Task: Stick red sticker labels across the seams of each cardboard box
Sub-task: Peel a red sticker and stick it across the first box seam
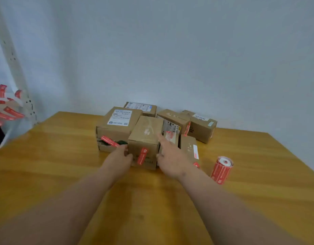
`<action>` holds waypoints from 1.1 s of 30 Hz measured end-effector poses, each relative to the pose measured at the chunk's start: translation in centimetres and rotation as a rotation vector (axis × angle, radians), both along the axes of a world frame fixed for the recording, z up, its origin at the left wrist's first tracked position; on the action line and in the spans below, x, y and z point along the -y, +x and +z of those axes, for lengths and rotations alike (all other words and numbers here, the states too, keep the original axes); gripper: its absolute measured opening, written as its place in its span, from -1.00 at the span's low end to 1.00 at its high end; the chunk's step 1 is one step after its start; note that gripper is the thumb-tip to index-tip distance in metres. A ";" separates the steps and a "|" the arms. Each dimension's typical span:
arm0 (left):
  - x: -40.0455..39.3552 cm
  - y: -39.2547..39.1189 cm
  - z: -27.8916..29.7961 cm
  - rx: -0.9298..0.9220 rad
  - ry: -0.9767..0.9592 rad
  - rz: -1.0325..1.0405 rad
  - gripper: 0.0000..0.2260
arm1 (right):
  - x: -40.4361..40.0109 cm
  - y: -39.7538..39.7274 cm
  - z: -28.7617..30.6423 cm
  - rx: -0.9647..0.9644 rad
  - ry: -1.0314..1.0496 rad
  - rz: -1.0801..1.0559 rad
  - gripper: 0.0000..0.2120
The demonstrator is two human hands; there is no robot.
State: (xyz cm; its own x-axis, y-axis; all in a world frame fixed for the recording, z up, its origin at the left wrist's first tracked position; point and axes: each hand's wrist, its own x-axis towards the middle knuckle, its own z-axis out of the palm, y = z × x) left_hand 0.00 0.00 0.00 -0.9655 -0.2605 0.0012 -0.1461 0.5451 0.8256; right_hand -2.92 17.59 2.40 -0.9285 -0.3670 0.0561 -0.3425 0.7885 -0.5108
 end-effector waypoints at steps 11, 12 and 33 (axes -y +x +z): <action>0.8 2.2 1.4 -0.173 0.192 -0.018 -0.66 | 1.4 1.1 1.3 -0.071 -0.233 -0.097 -0.71; 0.8 2.8 2.0 -0.215 0.210 -0.011 -0.66 | 1.2 1.5 2.0 -0.069 -0.262 -0.093 -0.71; 0.5 9.0 6.2 -0.402 -0.220 -0.154 0.16 | -1.7 8.1 8.5 -0.183 -0.002 -0.231 -0.81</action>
